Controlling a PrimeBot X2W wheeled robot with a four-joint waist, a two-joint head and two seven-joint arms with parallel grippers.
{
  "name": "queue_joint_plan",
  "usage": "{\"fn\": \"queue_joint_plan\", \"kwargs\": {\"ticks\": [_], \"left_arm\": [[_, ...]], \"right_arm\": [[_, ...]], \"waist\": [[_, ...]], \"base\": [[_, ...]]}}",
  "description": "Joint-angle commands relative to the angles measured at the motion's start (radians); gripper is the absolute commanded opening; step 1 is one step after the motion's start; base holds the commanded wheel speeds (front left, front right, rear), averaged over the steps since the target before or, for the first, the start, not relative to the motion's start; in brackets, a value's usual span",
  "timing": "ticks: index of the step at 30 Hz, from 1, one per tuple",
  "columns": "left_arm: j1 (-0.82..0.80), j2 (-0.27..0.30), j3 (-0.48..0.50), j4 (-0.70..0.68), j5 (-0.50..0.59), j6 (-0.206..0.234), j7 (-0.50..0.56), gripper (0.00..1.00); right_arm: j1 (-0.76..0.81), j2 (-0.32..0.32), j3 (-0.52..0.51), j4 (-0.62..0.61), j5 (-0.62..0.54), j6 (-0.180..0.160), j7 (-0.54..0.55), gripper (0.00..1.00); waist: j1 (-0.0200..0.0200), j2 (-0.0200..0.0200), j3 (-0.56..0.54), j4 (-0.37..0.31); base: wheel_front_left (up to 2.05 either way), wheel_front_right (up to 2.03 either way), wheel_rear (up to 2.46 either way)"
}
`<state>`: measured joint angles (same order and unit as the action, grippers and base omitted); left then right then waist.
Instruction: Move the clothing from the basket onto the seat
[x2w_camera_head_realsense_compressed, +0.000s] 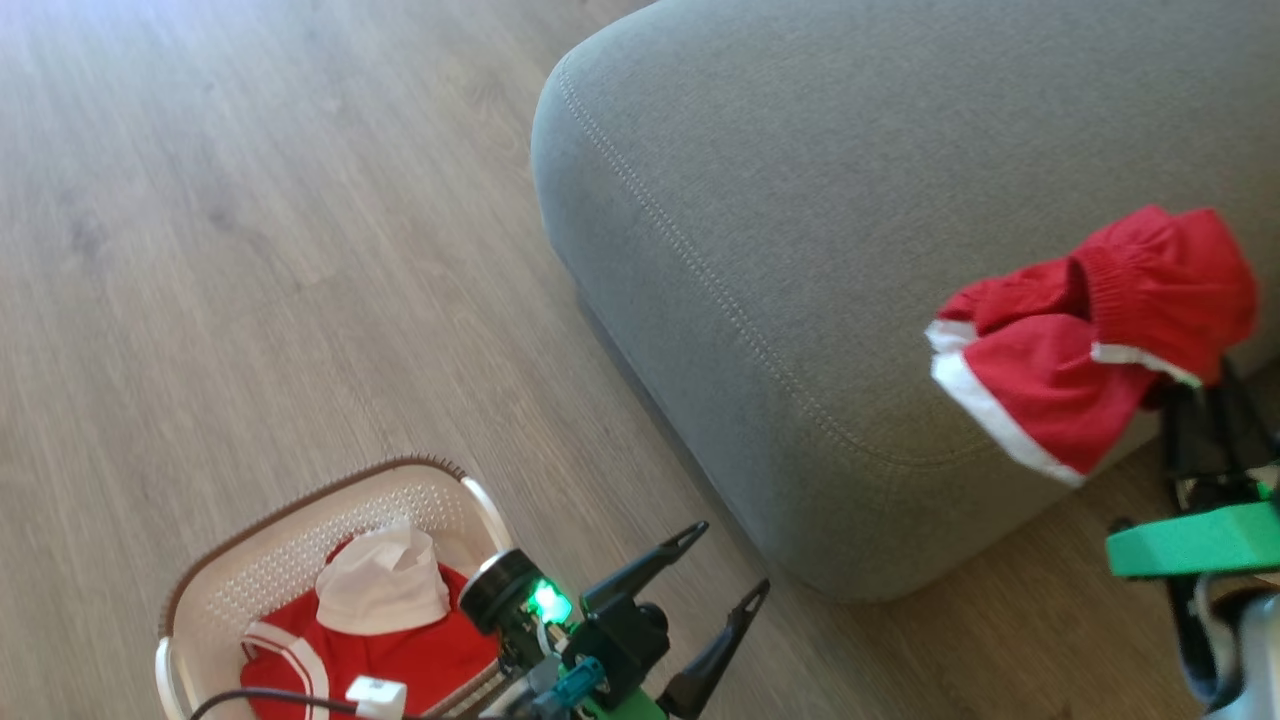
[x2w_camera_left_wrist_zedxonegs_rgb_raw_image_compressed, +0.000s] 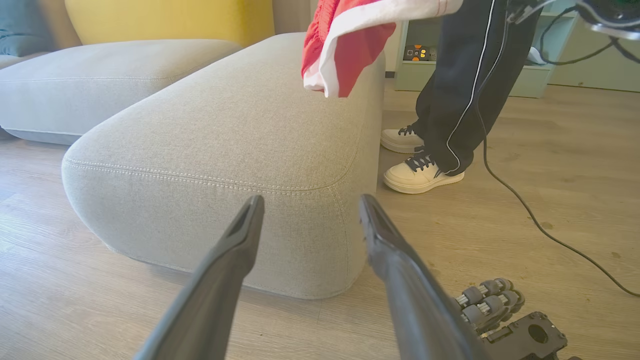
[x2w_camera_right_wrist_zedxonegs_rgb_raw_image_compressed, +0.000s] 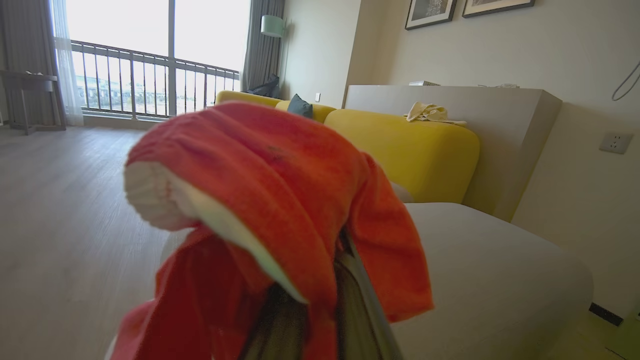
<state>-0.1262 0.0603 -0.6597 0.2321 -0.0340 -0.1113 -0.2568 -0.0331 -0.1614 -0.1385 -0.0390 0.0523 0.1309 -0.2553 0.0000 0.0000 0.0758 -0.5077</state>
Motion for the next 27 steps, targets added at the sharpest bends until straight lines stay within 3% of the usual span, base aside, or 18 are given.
{"fn": "queue_joint_plan", "kwargs": {"ticks": [1,6,19,27], "left_arm": [[-0.015,-0.01,0.017,-0.037,0.005,0.002,-0.005,1.0],[-0.045,0.004,0.005,-0.027,0.03,-0.003,-0.005,1.0],[-0.155,0.079,-0.028,-0.012,0.067,0.005,-0.005,1.0],[-0.233,0.121,-0.05,-0.005,0.074,0.029,-0.005,1.0]], "right_arm": [[-0.081,-0.03,-0.023,-0.02,-0.002,0.0,-0.006,0.0],[-0.17,-0.051,-0.127,0.036,0.014,0.0,-0.006,0.0],[-0.448,-0.09,-0.208,0.099,0.051,0.0,-0.006,0.0],[-0.617,-0.145,-0.286,0.233,0.078,0.0,-0.006,0.0]], "waist": [[0.0,0.0,0.014,0.013],[0.0,0.0,0.088,0.033],[0.0,0.0,0.321,0.019],[0.0,0.0,0.457,0.025]], "base": [[0.0,0.0,0.0],[0.0,0.0,0.0],[0.0,0.0,0.0],[0.0,0.0,0.0]]}}
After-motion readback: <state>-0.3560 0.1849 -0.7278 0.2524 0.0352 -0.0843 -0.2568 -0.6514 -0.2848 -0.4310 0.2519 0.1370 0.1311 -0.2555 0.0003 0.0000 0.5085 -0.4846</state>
